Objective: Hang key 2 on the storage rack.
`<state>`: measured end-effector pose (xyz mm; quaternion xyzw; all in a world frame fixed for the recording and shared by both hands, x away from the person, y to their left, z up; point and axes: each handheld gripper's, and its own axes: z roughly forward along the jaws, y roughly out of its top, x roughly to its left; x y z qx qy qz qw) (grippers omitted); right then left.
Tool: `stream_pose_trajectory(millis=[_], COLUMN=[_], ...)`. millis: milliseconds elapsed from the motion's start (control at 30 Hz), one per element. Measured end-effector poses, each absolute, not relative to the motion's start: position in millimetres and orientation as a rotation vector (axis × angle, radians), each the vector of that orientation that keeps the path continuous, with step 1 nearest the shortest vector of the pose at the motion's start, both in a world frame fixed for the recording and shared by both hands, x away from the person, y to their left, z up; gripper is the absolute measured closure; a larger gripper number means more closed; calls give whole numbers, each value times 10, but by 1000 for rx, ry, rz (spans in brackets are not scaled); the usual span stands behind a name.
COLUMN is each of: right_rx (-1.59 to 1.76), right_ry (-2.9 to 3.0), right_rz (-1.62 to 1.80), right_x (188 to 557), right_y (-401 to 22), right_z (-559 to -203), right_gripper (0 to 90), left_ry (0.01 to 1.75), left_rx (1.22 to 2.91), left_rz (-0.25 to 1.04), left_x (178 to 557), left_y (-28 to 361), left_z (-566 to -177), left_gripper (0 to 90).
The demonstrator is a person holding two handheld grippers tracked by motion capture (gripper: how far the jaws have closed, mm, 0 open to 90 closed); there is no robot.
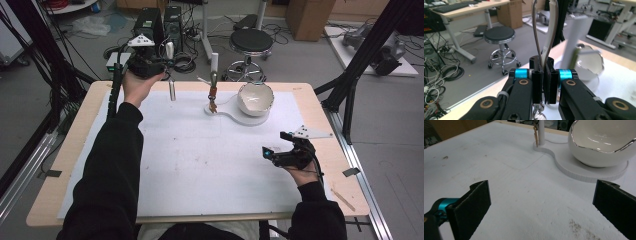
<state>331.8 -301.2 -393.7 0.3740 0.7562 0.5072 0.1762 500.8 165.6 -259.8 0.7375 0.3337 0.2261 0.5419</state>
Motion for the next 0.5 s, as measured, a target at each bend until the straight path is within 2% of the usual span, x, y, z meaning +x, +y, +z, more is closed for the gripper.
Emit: stream_pose_trajectory(millis=[167, 300, 500], right_rx=[1068, 1126, 1147], right_ry=[2138, 2162, 2163], right_rz=[1411, 1348, 1328], right_x=[3218, 3154, 3069], right_y=[-3074, -3095, -3105], right_z=[-4017, -4109, -4189], right_gripper=[7, 6, 6], left_ry=[811, 813, 842], left_rx=[1719, 1671, 1661], left_rz=[522, 451, 444], left_x=[5156, 5289, 5369], left_y=[1642, 1656, 1606], left_z=[-2624, -2674, -2737], left_gripper=[864, 865, 865])
